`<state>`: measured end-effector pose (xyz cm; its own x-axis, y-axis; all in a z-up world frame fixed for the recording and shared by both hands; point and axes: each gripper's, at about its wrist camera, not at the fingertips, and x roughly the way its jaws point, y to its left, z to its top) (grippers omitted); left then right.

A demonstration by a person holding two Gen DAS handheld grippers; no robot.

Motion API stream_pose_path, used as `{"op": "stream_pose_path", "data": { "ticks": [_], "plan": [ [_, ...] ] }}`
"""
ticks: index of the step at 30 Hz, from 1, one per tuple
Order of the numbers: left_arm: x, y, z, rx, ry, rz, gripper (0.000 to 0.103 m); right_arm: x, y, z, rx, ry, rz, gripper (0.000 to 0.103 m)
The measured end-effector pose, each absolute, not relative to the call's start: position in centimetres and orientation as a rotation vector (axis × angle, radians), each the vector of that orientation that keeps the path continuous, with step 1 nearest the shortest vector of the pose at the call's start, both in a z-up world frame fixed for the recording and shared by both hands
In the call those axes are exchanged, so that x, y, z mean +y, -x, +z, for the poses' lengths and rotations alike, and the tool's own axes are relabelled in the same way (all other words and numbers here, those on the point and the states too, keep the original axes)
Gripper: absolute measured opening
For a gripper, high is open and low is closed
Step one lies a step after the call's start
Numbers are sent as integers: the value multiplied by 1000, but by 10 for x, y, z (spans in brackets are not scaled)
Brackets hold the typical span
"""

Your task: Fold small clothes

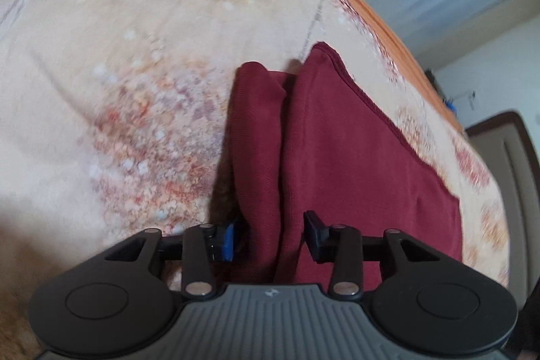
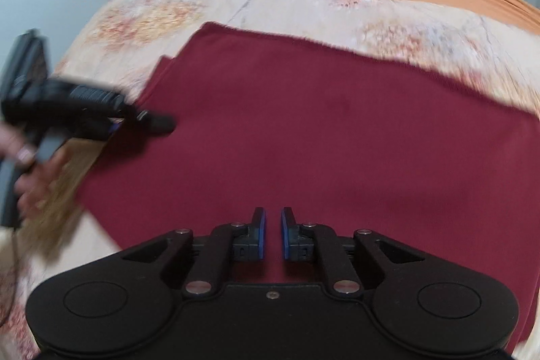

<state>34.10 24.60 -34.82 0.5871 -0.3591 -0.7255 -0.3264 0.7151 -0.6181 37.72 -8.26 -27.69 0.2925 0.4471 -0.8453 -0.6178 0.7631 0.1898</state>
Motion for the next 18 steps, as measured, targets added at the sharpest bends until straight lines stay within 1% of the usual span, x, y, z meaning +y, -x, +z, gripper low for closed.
{"op": "stream_pose_path", "data": {
  "ticks": [4, 7, 8, 9, 11, 15, 18],
  "plan": [
    [256, -336, -357, 956, 898, -47, 44, -105, -354, -267, 1052, 51, 706, 17],
    [268, -331, -360, 942, 1012, -43, 37, -118, -350, -260, 1045, 0, 697, 18],
    [270, -328, -358, 930, 1017, -41, 31, -122, -349, -259, 1040, -13, 696, 18],
    [270, -326, -354, 920, 1004, -41, 24, -126, -351, -257, 1035, -26, 695, 18],
    [265, -327, -343, 918, 944, -36, 18, -132, -351, -254, 1024, -39, 691, 18],
    [243, -335, -306, 920, 776, -39, 14, -141, -356, -252, 1010, -86, 678, 18],
    [210, -344, -263, 899, 604, -73, 14, -150, -361, -252, 1004, -141, 652, 18]
  ]
}}
